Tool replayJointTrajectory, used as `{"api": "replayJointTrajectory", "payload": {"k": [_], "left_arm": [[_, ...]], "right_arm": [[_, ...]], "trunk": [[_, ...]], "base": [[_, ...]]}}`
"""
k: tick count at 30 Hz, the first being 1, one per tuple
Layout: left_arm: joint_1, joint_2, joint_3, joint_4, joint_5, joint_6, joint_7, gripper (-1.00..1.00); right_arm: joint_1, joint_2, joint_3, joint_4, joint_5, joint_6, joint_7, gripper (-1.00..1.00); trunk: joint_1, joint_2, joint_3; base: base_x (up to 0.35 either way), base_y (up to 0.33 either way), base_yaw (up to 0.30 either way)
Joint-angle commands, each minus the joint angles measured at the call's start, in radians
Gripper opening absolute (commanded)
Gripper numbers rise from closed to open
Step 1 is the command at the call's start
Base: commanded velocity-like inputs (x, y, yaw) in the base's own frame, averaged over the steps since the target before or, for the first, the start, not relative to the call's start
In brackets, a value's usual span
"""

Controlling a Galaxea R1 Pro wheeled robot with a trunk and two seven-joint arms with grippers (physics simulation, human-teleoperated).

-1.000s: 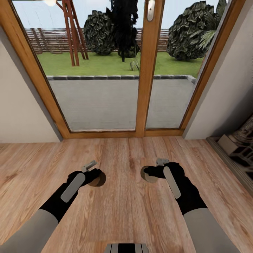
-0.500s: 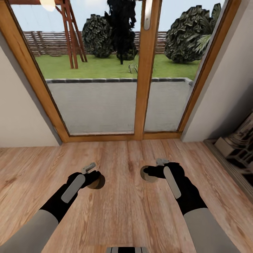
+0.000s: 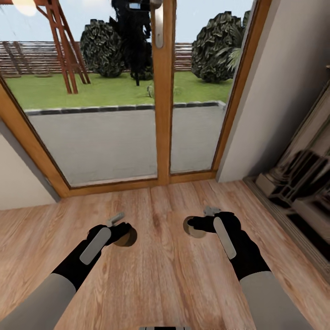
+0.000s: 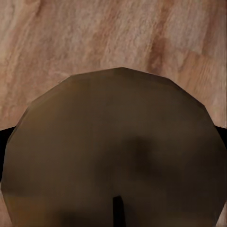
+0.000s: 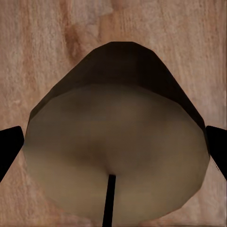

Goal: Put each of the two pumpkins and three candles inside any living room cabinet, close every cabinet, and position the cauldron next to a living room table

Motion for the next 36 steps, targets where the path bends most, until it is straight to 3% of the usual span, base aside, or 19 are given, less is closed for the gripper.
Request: {"api": "replayJointTrajectory", "payload": {"k": [1, 18, 36], "left_arm": [[0.0, 0.0, 0.0, -0.001, 0.001, 0.0, 0.0, -1.0], [0.0, -0.001, 0.0, -0.007, 0.002, -0.001, 0.0, -1.0], [0.001, -0.001, -0.005, -0.012, 0.005, -0.004, -0.003, -1.0]], "right_arm": [[0.0, 0.0, -0.001, 0.0, -0.002, 0.0, 0.0, -1.0], [0.0, -0.003, -0.001, 0.001, -0.003, 0.0, 0.003, -1.0], [0.0, -0.004, -0.003, 0.004, -0.004, 0.0, 0.005, -1.0]], "trunk": [[-0.004, 0.007, 0.004], [-0.069, 0.126, 0.064], [-0.069, 0.126, 0.077]], "base": [[0.0, 0.0, -0.28], [0.0, 0.0, -0.28], [0.0, 0.0, -0.28]]}}
